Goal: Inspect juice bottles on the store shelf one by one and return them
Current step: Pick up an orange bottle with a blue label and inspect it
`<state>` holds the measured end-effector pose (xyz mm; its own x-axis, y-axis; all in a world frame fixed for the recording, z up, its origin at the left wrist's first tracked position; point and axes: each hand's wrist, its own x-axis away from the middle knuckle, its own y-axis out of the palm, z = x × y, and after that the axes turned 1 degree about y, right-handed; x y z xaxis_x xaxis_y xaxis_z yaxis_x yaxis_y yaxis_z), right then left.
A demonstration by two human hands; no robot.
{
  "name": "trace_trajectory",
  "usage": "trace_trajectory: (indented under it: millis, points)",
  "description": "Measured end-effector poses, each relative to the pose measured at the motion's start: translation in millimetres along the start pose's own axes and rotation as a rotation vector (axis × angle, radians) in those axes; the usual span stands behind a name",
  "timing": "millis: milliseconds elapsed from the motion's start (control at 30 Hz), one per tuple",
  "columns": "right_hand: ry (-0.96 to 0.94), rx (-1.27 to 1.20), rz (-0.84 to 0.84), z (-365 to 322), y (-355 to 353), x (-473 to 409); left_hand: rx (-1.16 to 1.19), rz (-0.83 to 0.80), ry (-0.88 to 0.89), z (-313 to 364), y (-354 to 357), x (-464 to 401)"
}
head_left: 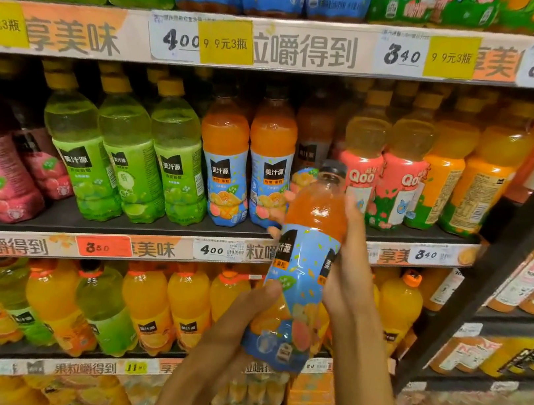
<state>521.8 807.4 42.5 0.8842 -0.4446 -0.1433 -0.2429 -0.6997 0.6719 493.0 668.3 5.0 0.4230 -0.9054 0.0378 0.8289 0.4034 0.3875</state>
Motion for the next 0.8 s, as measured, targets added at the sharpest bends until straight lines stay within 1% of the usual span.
trace_trajectory:
  millis: [67,133,233,300,367,433,467,533,600,667,733,800]
  points:
    - [0.073,0.037,0.038,9,-1,4,0.023,0.056,-0.1,2,2,5]
    - [0.029,0.096,0.079,13,-6,5,-0.029,0.146,-0.159,6,7,7]
    - [-0.047,0.162,0.083,18,-12,5,-0.069,0.254,-0.146,7,7,8]
    - [-0.038,0.165,0.056,19,-13,5,-0.094,0.268,-0.142,8,7,8]
    - [-0.028,0.158,0.061,20,-12,3,-0.067,0.265,-0.139,6,4,10]
    - [-0.017,0.138,0.089,19,-9,0,0.077,0.208,-0.141,3,-2,15]
    - [-0.001,0.1,0.084,19,-8,-1,0.16,0.155,-0.146,1,-5,17]
    - [0.075,-0.048,0.04,18,-6,-2,0.252,0.018,-0.181,-1,-9,21]
    - [0.166,-0.215,-0.003,17,-6,-3,0.263,-0.079,-0.208,-4,-10,21]
    - [0.181,-0.313,-0.026,16,-6,-2,0.218,-0.073,-0.225,-11,-12,20]
    - [0.158,-0.337,-0.046,15,-8,-2,0.115,-0.005,-0.215,-16,-12,19]
    - [0.134,-0.253,-0.032,11,-9,1,-0.031,0.089,-0.175,-13,-10,16]
